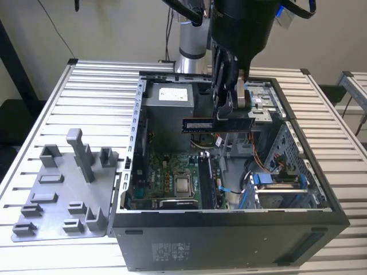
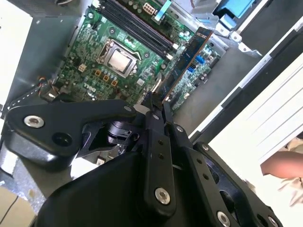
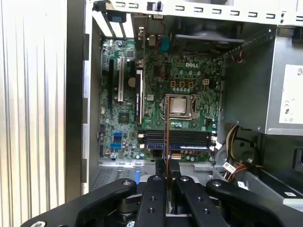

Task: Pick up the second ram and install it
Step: 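Pick up the second ram and move it above second insertion slot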

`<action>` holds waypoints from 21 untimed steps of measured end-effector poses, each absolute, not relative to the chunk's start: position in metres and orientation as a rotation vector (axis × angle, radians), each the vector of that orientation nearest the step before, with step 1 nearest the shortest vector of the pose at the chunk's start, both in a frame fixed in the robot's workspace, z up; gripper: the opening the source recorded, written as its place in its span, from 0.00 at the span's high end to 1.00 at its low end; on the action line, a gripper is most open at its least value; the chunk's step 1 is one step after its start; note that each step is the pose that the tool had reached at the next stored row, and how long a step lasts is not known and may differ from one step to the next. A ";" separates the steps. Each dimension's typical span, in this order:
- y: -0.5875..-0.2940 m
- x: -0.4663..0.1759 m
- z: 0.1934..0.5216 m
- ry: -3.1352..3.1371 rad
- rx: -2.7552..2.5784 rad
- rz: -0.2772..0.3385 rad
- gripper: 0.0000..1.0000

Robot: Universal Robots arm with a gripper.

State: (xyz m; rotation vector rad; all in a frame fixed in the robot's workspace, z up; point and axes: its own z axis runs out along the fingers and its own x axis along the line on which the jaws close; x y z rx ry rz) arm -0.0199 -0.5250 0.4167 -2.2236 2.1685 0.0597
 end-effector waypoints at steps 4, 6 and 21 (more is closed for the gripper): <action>-0.525 -0.013 0.417 2.169 -2.224 0.060 0.86; -0.525 -0.010 0.417 2.169 -2.224 0.060 0.86; -0.525 0.007 0.417 2.168 -2.224 0.060 0.86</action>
